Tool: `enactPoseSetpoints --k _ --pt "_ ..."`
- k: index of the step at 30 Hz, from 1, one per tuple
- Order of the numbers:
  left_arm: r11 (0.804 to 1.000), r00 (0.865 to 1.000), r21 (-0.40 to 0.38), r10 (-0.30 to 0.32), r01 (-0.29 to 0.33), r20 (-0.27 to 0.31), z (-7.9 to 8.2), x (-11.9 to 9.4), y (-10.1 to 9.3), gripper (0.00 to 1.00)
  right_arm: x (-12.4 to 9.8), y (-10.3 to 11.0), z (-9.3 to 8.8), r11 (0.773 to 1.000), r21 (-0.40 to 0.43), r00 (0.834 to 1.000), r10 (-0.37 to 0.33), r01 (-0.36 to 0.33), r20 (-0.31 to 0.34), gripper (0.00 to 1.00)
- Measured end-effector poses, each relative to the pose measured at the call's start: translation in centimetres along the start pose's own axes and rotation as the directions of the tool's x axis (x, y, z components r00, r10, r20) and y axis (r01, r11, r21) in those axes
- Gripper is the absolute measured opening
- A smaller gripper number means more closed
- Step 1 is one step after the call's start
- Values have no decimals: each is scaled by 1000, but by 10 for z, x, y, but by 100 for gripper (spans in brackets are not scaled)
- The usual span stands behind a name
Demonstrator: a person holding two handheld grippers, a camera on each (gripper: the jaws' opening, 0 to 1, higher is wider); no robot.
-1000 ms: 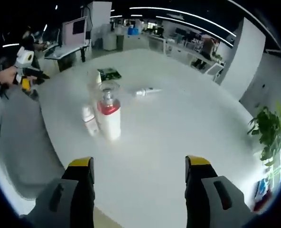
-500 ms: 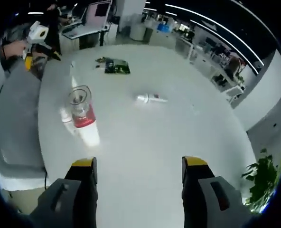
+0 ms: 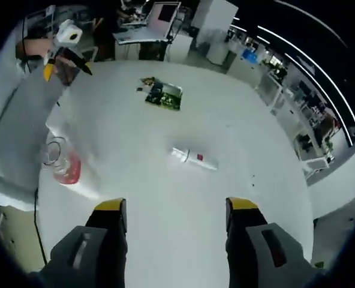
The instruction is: Arrange the skincare products in the storage area until every visible bottle or jar stands upright without overlapping.
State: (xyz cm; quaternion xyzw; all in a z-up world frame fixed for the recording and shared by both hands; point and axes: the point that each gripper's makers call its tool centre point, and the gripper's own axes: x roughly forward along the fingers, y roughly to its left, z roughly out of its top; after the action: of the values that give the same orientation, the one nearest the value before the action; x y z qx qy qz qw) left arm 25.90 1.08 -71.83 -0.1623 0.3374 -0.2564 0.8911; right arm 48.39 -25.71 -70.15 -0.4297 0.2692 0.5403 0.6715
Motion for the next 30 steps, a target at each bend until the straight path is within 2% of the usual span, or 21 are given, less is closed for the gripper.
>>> enactPoseSetpoints --k 2,3,6,9,12,14,20,22,24,30 --pt "1000 1000 -7 1 -1 0 0 0 1 95 8 -3 1 1000 -9 1000 17 -17 0 64" --pt "1000 1000 -10 3 -3 -5 -1 0 2 95 18 -5 5 998 -41 998 55 -55 11 64" --pt "1000 1000 -18 5 -5 -10 2 -3 5 95 33 -13 7 991 -108 997 81 -83 -16 62" --pt "999 999 -48 1 1 35 15 -7 5 95 55 -19 9 976 -167 990 134 -139 -41 53" --pt "998 999 -58 1 2 46 21 -7 6 94 73 -21 14 966 -201 986 154 -164 -65 55" --pt "999 999 -50 10 -8 38 23 -5 6 94 87 -26 15 950 -250 982 171 -186 -82 54" --pt "999 1000 -49 16 -15 8 16 2 8 94 117 -32 8 904 -354 968 199 -241 -151 53" --pt "998 1000 -52 17 -17 3 14 3 8 94 124 -36 3 896 -369 966 195 -246 -170 51" --pt "998 1000 -58 20 -20 -7 11 4 9 94 133 -45 -1 888 -388 967 194 -246 -168 49" --pt "997 998 -68 40 -43 -43 -2 9 16 94 148 -49 5 860 -437 963 210 -264 -170 51"
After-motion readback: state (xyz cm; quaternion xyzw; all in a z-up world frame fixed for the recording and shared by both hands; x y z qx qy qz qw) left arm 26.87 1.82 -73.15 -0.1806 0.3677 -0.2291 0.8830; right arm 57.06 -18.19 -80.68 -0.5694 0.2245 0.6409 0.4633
